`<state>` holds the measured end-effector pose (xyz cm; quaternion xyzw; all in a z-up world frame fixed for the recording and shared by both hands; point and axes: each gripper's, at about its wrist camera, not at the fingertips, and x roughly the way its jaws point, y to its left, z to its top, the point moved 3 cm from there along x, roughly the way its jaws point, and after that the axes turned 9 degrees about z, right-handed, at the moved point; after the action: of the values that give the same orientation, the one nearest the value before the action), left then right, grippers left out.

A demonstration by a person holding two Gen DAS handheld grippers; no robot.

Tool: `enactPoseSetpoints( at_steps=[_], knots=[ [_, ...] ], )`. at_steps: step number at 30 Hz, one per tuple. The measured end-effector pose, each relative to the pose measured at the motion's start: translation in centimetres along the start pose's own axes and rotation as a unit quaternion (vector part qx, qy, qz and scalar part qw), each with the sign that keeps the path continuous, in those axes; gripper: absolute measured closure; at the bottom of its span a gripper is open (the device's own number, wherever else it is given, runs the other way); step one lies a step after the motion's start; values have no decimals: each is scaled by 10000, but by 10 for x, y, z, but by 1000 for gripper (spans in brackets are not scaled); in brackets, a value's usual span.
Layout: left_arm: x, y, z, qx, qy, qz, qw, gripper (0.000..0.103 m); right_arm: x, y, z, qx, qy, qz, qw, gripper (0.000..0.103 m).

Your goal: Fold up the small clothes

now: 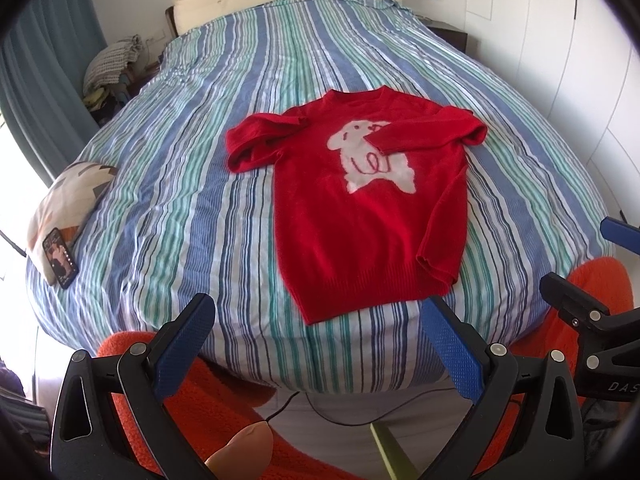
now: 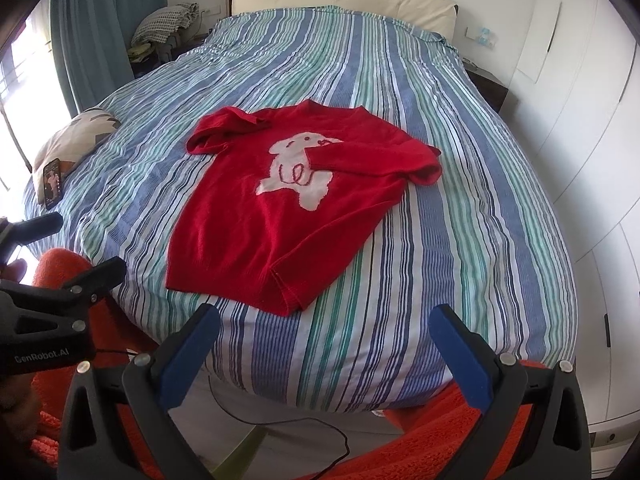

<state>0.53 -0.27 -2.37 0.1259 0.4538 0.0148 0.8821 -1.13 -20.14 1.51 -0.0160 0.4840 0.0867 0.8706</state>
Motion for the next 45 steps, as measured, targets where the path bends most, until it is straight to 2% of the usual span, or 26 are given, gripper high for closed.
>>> enactPoseSetpoints(
  at_steps=[45],
  knots=[
    [0,-4,-3,105,19,30,9999,0,-2,9,-3,-5,18,169,9999,0]
  ],
)
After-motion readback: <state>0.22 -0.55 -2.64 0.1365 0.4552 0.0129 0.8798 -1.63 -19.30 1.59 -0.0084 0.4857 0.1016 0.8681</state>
